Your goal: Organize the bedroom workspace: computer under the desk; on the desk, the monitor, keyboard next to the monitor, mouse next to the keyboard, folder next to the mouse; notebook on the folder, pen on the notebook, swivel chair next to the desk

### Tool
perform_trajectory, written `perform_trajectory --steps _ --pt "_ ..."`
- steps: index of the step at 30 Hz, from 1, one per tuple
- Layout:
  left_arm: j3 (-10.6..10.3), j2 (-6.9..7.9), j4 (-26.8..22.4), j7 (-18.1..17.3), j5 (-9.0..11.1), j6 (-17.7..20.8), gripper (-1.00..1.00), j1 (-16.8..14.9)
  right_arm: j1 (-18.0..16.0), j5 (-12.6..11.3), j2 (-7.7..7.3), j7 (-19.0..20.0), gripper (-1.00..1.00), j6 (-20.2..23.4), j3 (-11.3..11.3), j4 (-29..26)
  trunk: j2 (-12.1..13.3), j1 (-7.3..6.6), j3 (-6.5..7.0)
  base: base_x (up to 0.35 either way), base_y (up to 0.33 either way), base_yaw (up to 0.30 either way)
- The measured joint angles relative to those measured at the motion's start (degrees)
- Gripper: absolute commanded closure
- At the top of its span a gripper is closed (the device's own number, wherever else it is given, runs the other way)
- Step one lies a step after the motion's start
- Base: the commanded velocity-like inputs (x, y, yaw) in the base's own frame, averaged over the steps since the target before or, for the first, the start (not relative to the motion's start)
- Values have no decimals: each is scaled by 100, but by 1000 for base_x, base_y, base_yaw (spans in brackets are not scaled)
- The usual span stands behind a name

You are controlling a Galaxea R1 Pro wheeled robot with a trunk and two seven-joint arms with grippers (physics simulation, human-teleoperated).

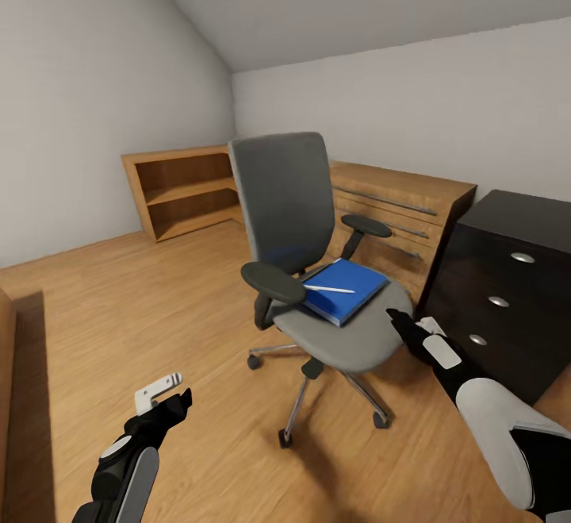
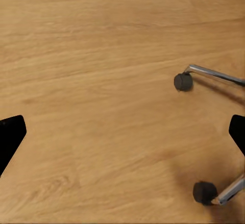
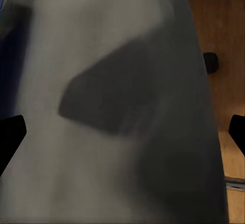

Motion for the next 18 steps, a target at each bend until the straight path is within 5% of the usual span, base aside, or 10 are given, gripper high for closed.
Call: perform_trajectory --steps 8,18 --pt "-16 -1 1 -11 0 -8 -100 -1 6 -21 -2 4 -100 -2 17 -14 0 2 -5 244 0 19" --pt "-18 -2 2 -13 0 -4 -100 -1 9 -9 0 -6 -100 -19 35 20 2 7 -6 -107 0 0"
